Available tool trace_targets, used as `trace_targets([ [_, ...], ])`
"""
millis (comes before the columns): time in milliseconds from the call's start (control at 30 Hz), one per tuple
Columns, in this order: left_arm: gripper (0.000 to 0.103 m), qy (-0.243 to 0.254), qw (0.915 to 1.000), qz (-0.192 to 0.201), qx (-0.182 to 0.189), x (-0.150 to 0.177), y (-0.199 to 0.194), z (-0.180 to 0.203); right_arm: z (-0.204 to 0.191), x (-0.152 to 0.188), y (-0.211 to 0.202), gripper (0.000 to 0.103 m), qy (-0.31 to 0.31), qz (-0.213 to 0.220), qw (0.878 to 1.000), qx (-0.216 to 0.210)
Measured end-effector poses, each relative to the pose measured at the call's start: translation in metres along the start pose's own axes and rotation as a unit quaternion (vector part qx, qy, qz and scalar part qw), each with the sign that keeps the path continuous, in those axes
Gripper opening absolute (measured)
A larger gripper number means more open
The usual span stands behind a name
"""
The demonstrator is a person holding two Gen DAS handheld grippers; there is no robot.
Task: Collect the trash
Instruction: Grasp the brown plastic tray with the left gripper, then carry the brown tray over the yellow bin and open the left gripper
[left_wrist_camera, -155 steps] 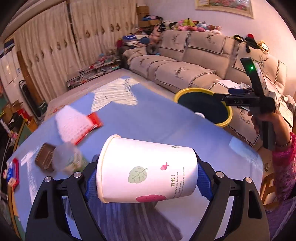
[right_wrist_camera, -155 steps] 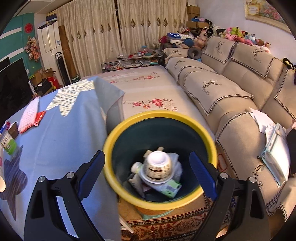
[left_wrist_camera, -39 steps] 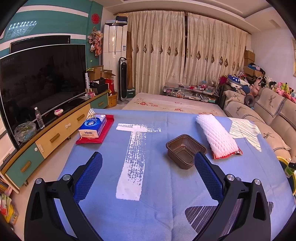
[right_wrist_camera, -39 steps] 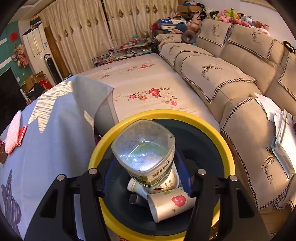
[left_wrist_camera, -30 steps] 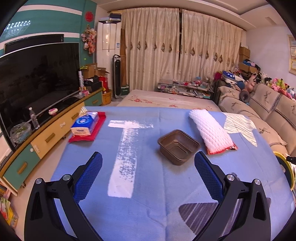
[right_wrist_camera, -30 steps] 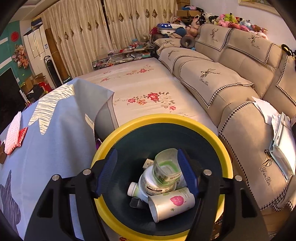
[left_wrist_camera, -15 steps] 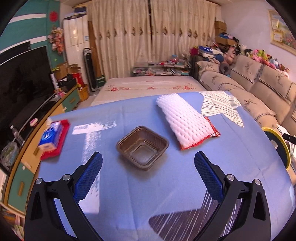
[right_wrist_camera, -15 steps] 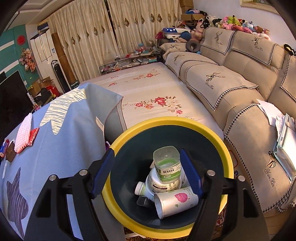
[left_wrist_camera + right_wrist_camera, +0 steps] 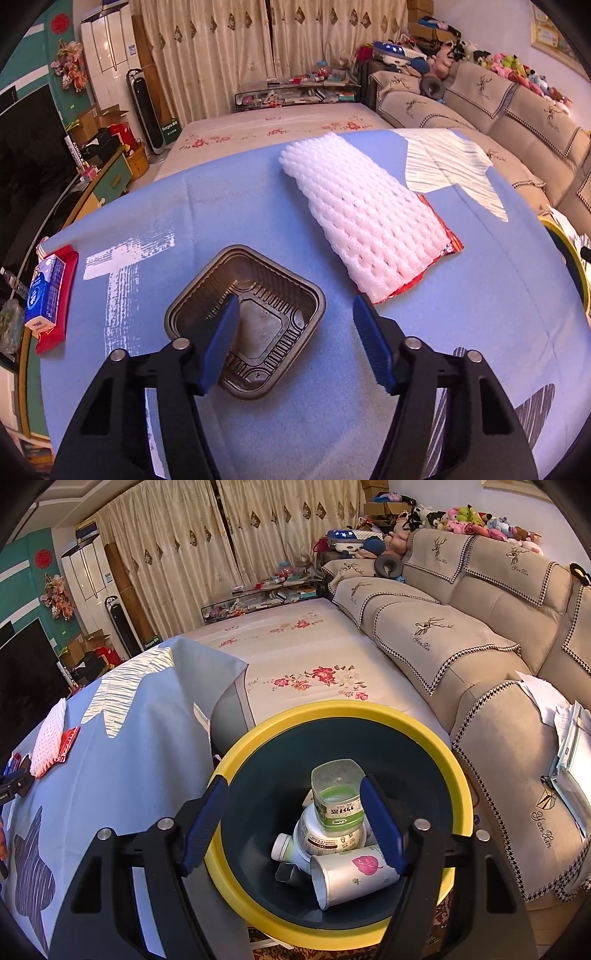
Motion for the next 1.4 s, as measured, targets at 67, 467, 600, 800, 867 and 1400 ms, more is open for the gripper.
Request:
trace_targets([
  [67, 0.048, 0.001, 1.0000, -0.008, 0.000, 0.001, 0.004, 0.001, -0.001, 0.000, 0.001, 0.070, 0.001, 0.000, 1.000, -0.003],
  [467, 0.005, 0.015, 0.9997, 0.020, -0.004, 0.011, -0.028, 0.018, -0.001, 0.008, -0.008, 0.070, 0.006, 0.004, 1.000, -0.015],
  [600, 0.005, 0.027, 0.9988, 0.041, 0.004, 0.014, -0.061, 0.046, 0.005, 0.012, -0.018, 0.070, 0.005, 0.010, 1.000, -0.008],
  [800, 0.005, 0.052, 0.9958, 0.053, 0.053, 0.017, -0.100, 0.108, 0.026, 0.026, -0.036, 0.070, 0.016, 0.016, 1.000, 0.015],
  [867, 0.005, 0.067, 0.9935, 0.048, 0.079, 0.016, -0.105, 0.140, 0.034, 0.031, -0.041, 0.070, 0.021, 0.016, 0.999, 0.020],
  [1400, 0.005, 0.165, 0.9618, -0.059, 0.210, 0.012, -0.036, 0.416, 0.109, 0.079, -0.064, 0.073, 0.060, 0.004, 0.996, 0.060],
])
Point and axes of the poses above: each gripper's, at about its wrist camera, not at the fingertips, and y roughly the way its jaws point, z to its right, x to its underside, the point moved 3 cm from there along y, roughly the way its jaws point, and after that the axes turned 8 degrees about -y, right-handed, at the moved point
